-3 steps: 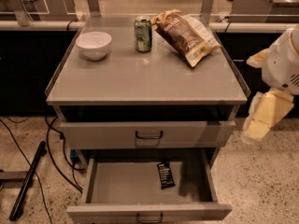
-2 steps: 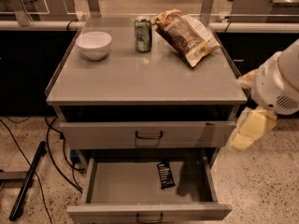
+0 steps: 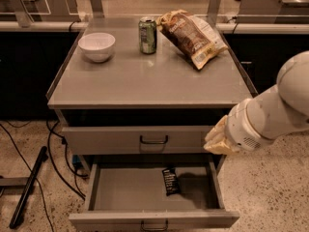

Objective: Pick rxbar chocolate from middle drawer and place on counter

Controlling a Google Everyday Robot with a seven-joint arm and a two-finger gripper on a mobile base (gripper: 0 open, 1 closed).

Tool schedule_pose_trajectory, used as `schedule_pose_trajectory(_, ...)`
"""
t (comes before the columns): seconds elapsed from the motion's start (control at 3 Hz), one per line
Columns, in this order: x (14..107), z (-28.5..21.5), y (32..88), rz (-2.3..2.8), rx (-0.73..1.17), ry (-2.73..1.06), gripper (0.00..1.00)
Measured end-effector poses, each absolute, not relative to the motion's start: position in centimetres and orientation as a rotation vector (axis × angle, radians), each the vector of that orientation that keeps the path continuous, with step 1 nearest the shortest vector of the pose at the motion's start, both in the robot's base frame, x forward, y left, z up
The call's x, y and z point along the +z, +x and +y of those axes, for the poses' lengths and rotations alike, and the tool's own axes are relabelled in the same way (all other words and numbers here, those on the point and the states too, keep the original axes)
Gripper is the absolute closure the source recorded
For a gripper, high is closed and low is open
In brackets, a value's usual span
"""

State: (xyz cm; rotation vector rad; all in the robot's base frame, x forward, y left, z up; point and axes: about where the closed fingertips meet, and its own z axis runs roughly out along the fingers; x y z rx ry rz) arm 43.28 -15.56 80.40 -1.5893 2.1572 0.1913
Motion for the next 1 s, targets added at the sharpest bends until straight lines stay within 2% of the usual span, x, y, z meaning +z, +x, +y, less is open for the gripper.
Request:
schedule_pose_trajectory(0.33,74.6,-13.0,43.3,2.173,0.288,-1.615,1.0)
schedule_pose_trajectory(1.0,72.4,-12.7,43.0,2.118,0.305,-1.652,1.0)
